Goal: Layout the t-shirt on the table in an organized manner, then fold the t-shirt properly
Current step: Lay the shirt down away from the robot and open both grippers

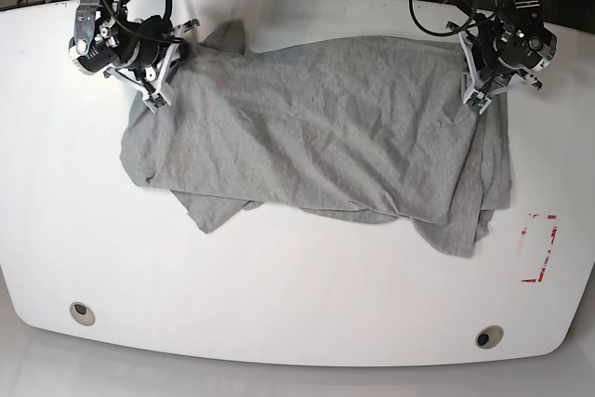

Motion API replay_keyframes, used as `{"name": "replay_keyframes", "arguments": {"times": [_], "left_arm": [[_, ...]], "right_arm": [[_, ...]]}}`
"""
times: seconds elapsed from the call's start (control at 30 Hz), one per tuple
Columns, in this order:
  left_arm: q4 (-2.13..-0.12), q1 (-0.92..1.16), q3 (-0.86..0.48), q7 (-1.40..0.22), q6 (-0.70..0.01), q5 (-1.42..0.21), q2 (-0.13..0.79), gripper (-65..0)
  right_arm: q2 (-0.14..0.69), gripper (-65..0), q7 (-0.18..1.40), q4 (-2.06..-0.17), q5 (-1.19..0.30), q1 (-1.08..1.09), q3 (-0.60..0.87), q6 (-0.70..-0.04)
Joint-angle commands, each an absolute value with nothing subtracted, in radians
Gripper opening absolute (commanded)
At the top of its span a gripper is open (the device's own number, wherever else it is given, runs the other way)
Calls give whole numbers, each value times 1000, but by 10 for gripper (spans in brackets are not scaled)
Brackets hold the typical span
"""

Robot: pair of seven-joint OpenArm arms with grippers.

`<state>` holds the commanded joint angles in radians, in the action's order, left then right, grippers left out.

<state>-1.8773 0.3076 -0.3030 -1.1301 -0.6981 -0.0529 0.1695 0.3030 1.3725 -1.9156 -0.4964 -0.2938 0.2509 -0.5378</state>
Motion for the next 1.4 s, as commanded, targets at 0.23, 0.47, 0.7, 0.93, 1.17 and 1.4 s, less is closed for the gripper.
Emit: {"name": "replay_keyframes", "arguments": {"times": [0.23,0.47,0.7,0.93,1.17,1.4], "left_arm": [[-1877,309,-305,-1130,-698,-53,177,-612],[-1876,309,-311,-1130,-698,-51,197,-611],[-1874,309,-311,-1130,-698,-51,199,-608],[-1874,309,-309,-1133,-698,-51,217,-607],[-1874,306,-309,-1136,-698,-50,223,-564],[-1871,309,-303,-1188,-698,-50,252,-215]], "right_arm": [[312,-516,1371,-1919,-492,-300,254,-536],[344,-407,1368,-1923,-496,-315,300,-536],[351,-96,1380,-1977,-498,-321,381,-536],[377,-59,1396,-1997,-498,-314,469,-536],[378,-58,1396,-1994,-496,-246,521,-538],[390,-58,1396,-1992,-496,-194,519,-538]]}}
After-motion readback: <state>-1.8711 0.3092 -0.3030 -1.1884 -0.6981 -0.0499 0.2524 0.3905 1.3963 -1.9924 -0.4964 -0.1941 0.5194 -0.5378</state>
